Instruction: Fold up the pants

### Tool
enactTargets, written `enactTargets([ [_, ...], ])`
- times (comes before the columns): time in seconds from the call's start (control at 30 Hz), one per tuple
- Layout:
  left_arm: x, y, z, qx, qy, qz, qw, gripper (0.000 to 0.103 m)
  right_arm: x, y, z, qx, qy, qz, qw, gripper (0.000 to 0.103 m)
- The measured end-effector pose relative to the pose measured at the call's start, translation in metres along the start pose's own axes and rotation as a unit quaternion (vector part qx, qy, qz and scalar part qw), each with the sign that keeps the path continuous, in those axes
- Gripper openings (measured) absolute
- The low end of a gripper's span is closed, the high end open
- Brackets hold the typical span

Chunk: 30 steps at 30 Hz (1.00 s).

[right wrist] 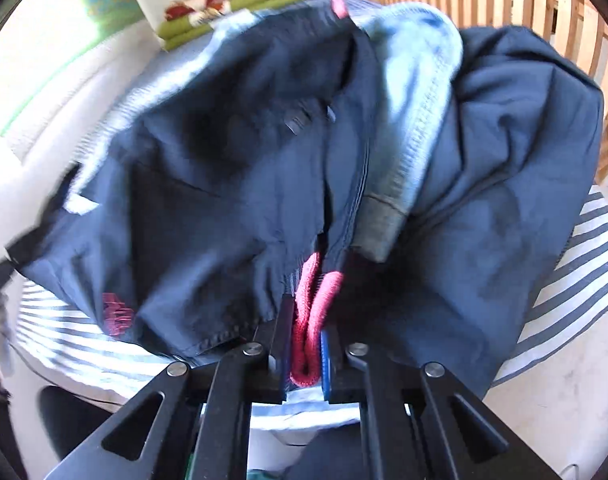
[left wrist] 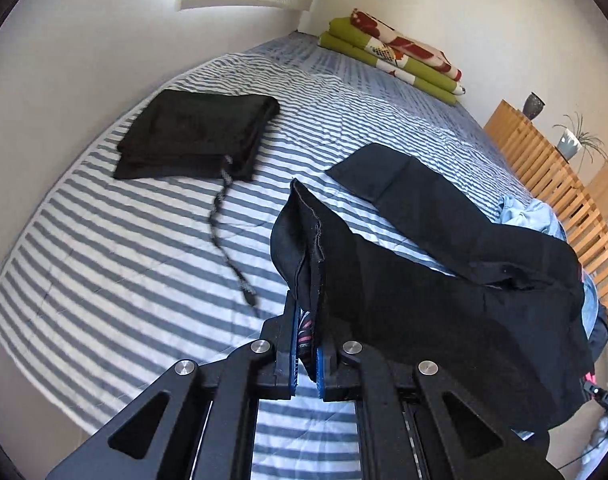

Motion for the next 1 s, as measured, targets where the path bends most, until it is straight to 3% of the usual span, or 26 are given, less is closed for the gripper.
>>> enactTargets([
  [0.1, 0.030, -0.009, -0.008, 0.013, 0.019, -0.013, 0.9996, 0.009, 0.009, -0.004, -0.036, -0.017, 0.051, 0.033, 0.998, 0.009],
  [0.17, 0.043, -0.026, 0.001, 0.056, 0.025, -0.004, 0.9981, 0.030, 0.004, -0.020, -0.052, -0.016, 0.054, 0.049, 0.997, 0.009],
  [0.27, 0.039, -0.037, 0.006, 0.069, 0.054, 0.035, 0.9955, 0.031, -0.012, -0.058, -0.050, 0.019, -0.010, 0.029, 0.999, 0.011],
  [0.37, 0.021, -0.032, 0.006, 0.059, 0.030, 0.033, 0.9973, 0.031, -0.031, -0.076, -0.045, 0.052, -0.074, -0.007, 0.996, 0.014],
  [0.47, -0.015, -0.024, 0.019, 0.055, 0.007, 0.060, 0.9967, 0.031, -0.041, -0.057, -0.062, 0.017, -0.074, 0.018, 0.997, 0.017],
  [0.6, -0.083, -0.031, 0.037, 0.064, -0.063, 0.076, 0.9930, 0.031, -0.021, -0.012, -0.076, -0.053, -0.033, -0.019, 0.998, 0.042],
  [0.67, -0.117, -0.040, 0.046, 0.073, -0.092, 0.094, 0.9886, 0.031, -0.011, 0.017, -0.059, -0.066, -0.025, -0.032, 0.997, 0.043],
  [0.8, -0.181, -0.075, 0.059, 0.103, -0.130, 0.144, 0.9757, 0.031, 0.005, 0.063, 0.009, -0.035, 0.011, -0.003, 0.999, 0.043],
  [1.0, -0.216, -0.116, 0.079, 0.137, -0.145, 0.162, 0.9665, 0.031, -0.004, 0.091, 0.067, -0.009, -0.027, 0.019, 0.999, 0.043],
])
Point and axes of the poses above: each gripper's, at about its wrist camera, not at the fingertips, and z roughly the way its jaws point, x to its left, y to its top, the point moved 6 cm from there along z, roughly the way its jaws point, and after that the axes turned 11 degrees about -x, right-handed, at the moved point
